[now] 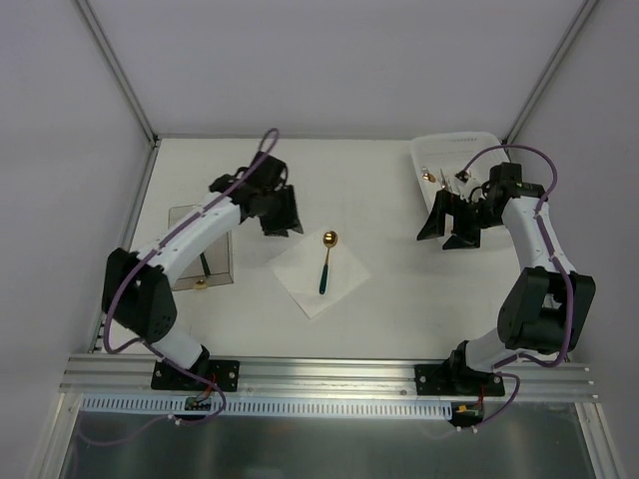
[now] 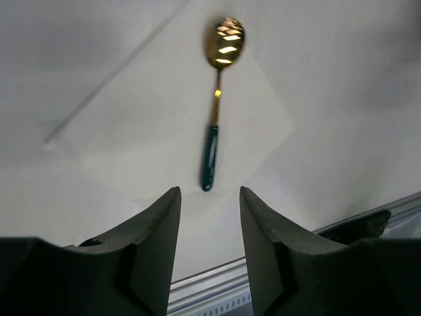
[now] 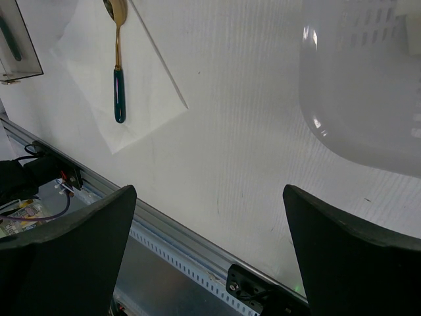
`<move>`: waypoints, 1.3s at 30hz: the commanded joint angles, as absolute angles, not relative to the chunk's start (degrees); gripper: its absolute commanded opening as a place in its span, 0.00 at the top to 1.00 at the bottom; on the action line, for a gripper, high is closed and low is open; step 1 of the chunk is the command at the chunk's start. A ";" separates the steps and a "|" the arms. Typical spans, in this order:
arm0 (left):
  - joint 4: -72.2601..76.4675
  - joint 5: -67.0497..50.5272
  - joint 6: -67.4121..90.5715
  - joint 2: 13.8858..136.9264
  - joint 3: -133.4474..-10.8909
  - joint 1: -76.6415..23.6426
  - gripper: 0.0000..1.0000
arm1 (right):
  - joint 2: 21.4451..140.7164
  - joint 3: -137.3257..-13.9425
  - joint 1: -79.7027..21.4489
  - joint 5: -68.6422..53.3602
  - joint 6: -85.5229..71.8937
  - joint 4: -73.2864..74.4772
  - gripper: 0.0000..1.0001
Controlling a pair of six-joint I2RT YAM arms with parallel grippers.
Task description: Place the utensils on the paper napkin and roll it up
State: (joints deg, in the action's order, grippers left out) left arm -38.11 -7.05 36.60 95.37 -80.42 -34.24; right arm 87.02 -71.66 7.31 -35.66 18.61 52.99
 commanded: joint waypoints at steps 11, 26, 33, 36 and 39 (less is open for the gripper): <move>-45.00 4.39 31.20 84.11 -65.22 -0.71 0.63 | 86.49 -71.81 7.73 -36.74 19.07 54.23 0.01; -39.64 1.84 28.22 93.86 -63.54 8.79 0.71 | 87.10 -71.98 7.73 -37.88 19.07 54.32 0.01; -39.11 0.37 20.74 97.47 -67.94 9.76 0.69 | 87.89 -72.33 7.65 -38.58 18.98 54.32 0.01; -37.80 -2.20 20.48 98.61 -67.59 9.75 0.69 | 88.33 -72.25 7.73 -38.93 19.07 54.41 0.01; -37.88 -1.58 19.78 100.63 -68.20 9.84 0.71 | 88.50 -72.42 7.65 -38.94 18.98 54.40 0.01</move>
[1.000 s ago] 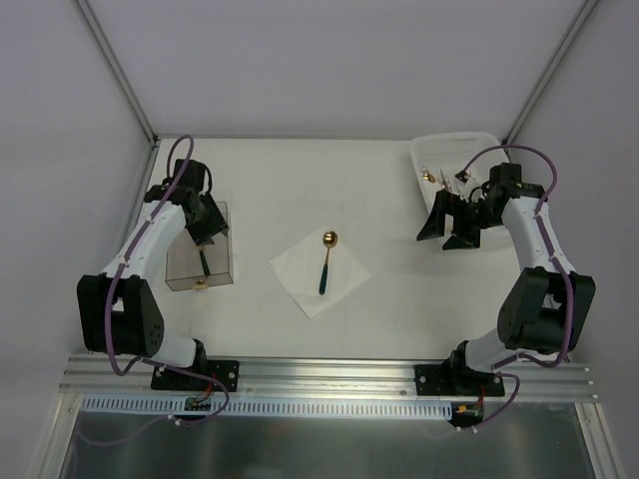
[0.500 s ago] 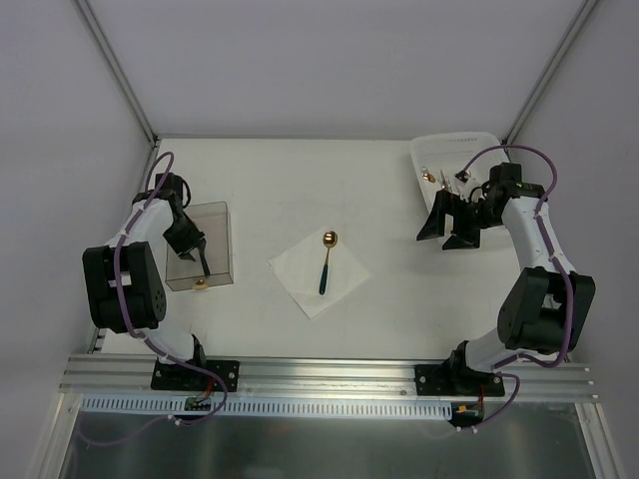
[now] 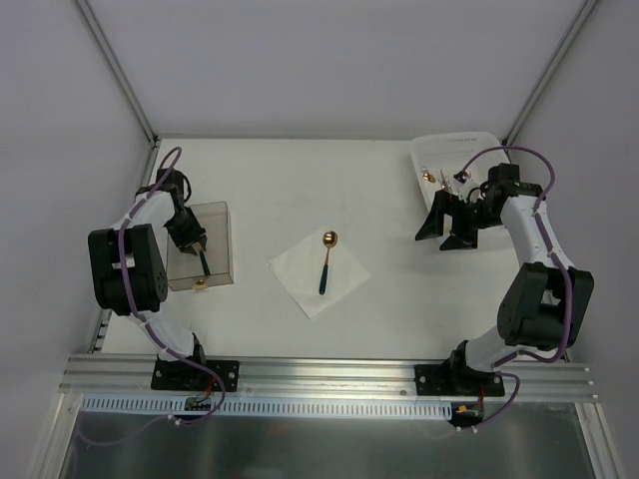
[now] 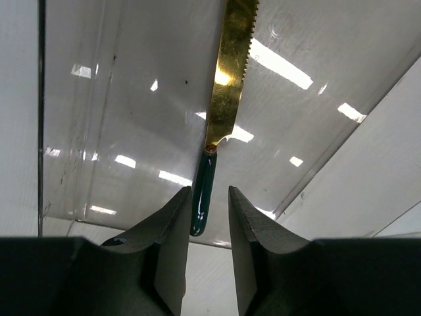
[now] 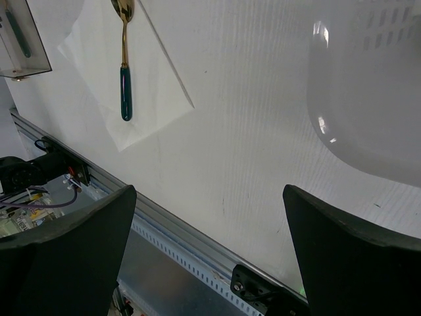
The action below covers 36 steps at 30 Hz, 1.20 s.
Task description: Place the utensils on the paper napkin and roll it up
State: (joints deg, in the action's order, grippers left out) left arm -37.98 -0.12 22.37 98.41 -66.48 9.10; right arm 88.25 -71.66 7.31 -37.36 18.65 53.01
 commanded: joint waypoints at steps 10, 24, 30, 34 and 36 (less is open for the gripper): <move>-37.53 -1.67 19.42 105.12 -68.55 10.02 0.82 | 88.77 -72.86 7.73 -38.94 18.90 54.32 0.01; -39.89 -1.15 19.60 89.14 -74.16 9.49 1.00 | 88.51 -72.86 7.73 -39.29 19.16 54.49 0.01; -45.52 -5.80 15.91 84.20 -84.96 6.78 1.00 | 87.89 -72.86 7.65 -38.23 20.21 54.93 0.01; -50.53 -3.95 13.45 88.05 -92.45 -5.43 1.00 | 87.80 -72.95 7.65 -38.41 20.48 55.37 0.01; -51.42 -7.54 14.32 91.56 -94.21 -10.88 1.00 | 87.45 -72.69 7.65 -38.32 20.57 55.46 0.01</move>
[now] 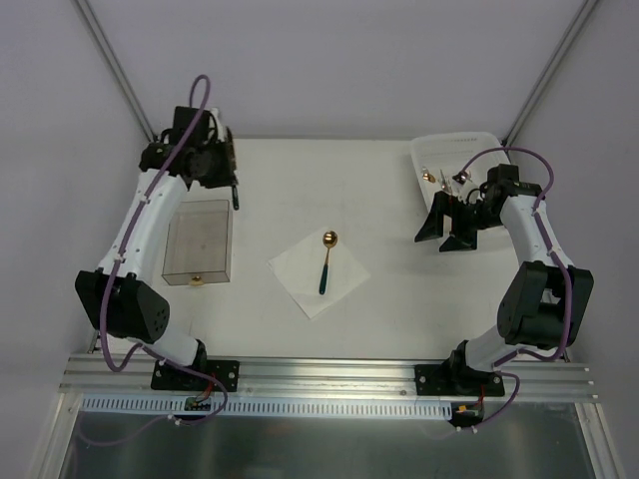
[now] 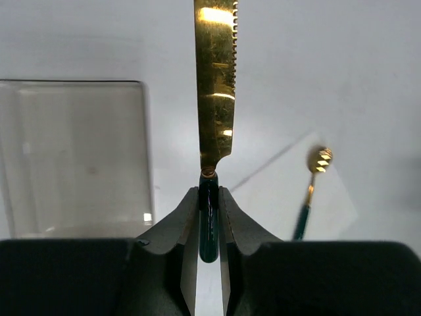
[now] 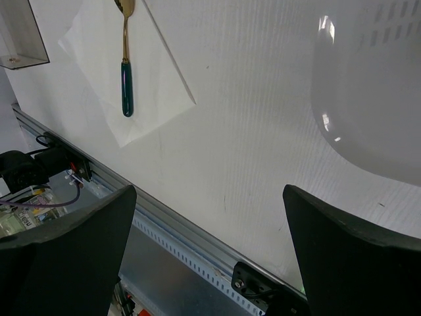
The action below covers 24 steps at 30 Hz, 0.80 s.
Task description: Place the utensils on the paper napkin and roll it up
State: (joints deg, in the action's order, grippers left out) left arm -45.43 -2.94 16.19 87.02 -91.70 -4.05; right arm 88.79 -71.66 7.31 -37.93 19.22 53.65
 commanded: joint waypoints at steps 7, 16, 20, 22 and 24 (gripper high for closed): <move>-50.11 -2.99 21.17 102.21 -93.52 -26.09 1.00 | 85.96 -73.12 7.65 -36.83 21.88 57.30 0.01; -45.35 -5.27 26.01 112.67 -91.76 -35.06 1.00 | 85.43 -73.21 7.65 -38.23 21.80 58.01 0.01; -43.69 -6.24 28.03 114.87 -90.88 -37.00 1.00 | 85.61 -73.13 7.65 -38.23 21.71 58.10 0.01; -42.89 -6.24 29.52 115.31 -90.09 -37.26 1.00 | 85.34 -73.04 7.65 -38.06 21.71 58.01 0.01; -41.76 -6.50 30.14 115.49 -88.95 -37.79 1.00 | 85.25 -72.86 7.65 -37.88 21.80 58.09 0.01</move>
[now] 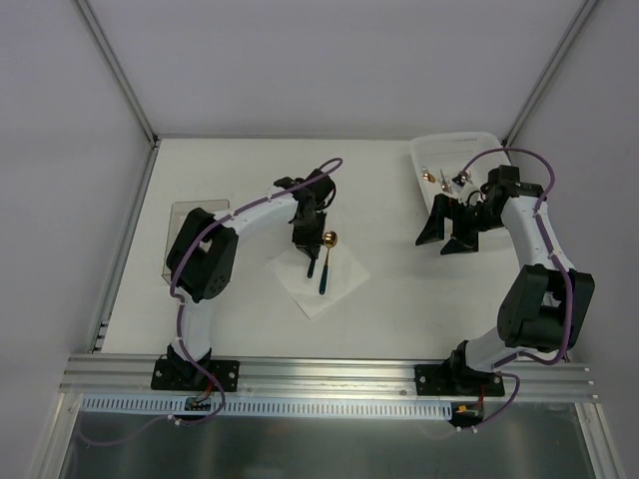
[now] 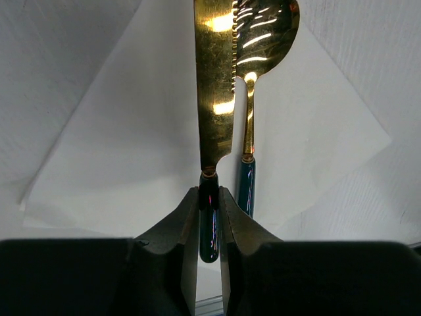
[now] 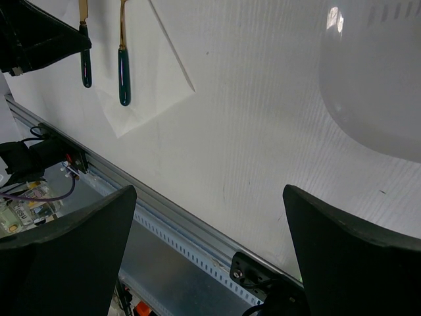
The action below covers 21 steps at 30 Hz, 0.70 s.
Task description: Place the utensils on the paper napkin and roll it up
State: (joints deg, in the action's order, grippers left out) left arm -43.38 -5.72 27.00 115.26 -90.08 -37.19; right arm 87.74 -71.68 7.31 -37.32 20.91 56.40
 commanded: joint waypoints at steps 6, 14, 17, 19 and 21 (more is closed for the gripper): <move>-40.52 -6.24 31.64 115.66 -86.93 -38.67 1.00 | 85.69 -72.60 7.65 -38.23 21.88 58.09 0.01; -39.55 -6.24 33.13 116.02 -84.91 -39.46 1.00 | 85.96 -72.60 7.65 -38.23 21.80 58.10 0.01; -39.02 -6.06 33.57 115.93 -84.03 -39.64 1.00 | 86.04 -72.51 7.65 -38.23 21.80 58.01 0.01; -38.85 -5.98 33.66 116.10 -83.76 -39.81 1.00 | 86.13 -72.60 7.65 -38.23 21.80 58.01 0.01; -38.76 -5.80 33.84 115.93 -83.32 -39.90 1.00 | 86.22 -72.60 7.65 -38.14 21.80 58.01 0.01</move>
